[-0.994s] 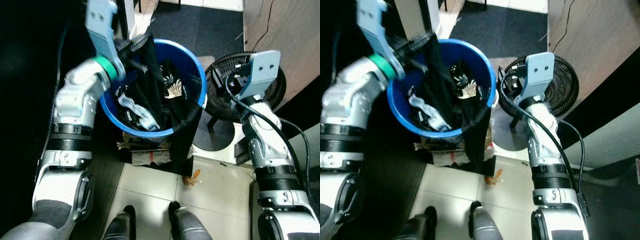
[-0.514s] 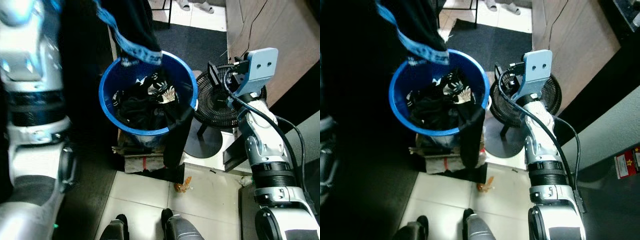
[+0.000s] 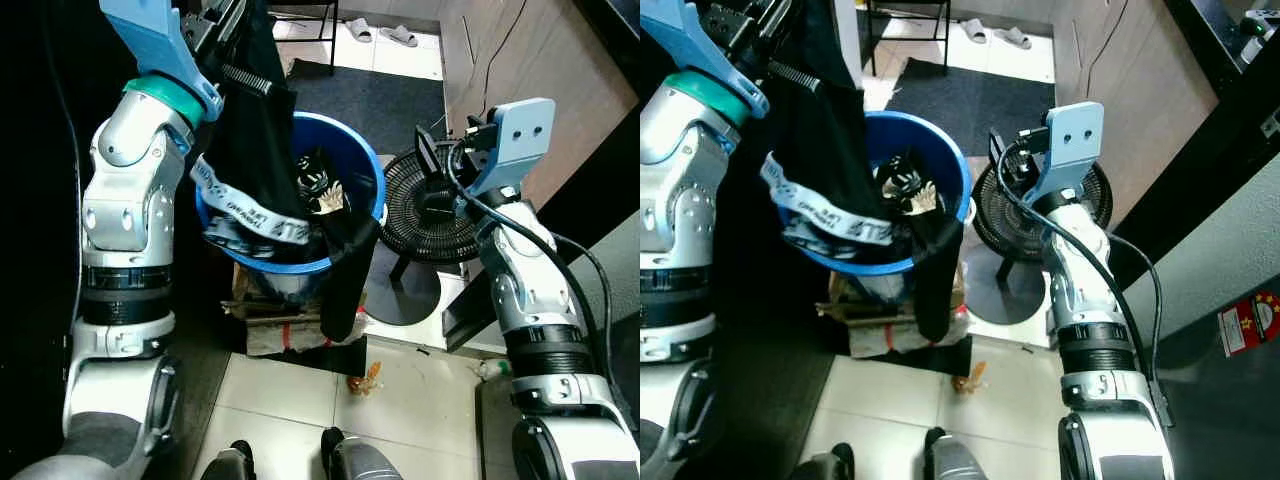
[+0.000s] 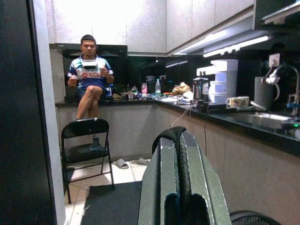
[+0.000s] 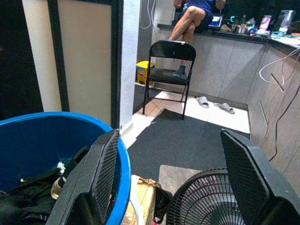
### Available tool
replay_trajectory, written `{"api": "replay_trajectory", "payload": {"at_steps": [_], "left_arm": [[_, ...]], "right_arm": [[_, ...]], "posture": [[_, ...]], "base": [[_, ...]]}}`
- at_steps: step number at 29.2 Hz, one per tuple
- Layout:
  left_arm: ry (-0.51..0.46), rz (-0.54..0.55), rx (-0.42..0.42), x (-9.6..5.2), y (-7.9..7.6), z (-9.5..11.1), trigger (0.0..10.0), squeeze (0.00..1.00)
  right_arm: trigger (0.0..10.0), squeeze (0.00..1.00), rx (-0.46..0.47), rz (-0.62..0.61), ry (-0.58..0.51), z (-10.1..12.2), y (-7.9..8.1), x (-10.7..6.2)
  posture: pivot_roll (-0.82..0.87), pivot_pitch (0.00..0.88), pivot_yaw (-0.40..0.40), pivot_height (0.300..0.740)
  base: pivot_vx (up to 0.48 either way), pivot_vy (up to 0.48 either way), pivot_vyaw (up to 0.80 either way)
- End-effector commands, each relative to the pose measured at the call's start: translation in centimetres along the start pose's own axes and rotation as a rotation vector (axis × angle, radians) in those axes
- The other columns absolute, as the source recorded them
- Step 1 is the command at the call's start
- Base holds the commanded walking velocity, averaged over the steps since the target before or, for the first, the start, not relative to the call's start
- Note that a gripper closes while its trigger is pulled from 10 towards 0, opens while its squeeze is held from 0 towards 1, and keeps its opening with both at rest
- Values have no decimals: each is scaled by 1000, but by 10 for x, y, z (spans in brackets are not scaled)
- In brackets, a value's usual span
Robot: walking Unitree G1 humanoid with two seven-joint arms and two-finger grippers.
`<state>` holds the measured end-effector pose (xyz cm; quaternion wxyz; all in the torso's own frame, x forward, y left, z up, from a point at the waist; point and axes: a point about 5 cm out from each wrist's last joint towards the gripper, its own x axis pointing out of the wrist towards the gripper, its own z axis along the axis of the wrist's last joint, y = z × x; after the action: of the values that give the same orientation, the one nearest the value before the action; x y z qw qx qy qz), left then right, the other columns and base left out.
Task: Clothes washing
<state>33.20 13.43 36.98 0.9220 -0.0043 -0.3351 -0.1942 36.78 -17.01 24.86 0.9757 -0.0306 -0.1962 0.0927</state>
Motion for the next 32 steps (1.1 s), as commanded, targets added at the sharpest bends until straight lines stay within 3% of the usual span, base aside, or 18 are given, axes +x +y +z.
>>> {"api": "replay_trajectory", "payload": {"at_steps": [1, 7, 15, 32], "left_arm": [[1, 7, -14, -3, 0, 0, 10000, 0], [13, 49, -1, -10, 2, 1, 10000, 0], [-19, 90, 33, -6, 6, 13, 10000, 0], [8, 87, 49, -6, 5, 14, 10000, 0]], "right_arm": [[10000, 0, 0, -14, 1, -2, -3, -4], [10000, 0, -12, -69, -71, 11, 0, -5], [10000, 0, 8, -100, -146, 31, -4, 0], [10000, 0, 57, -122, -177, 39, -1, 3]], "posture": [[-22, 68, -20, 740], [-7, 45, -8, 740], [-10, 28, -7, 740], [-5, 19, -1, 740]], "base": [[0, 0, 0], [0, 0, 0], [0, 0, -800], [0, 0, -800]]}}
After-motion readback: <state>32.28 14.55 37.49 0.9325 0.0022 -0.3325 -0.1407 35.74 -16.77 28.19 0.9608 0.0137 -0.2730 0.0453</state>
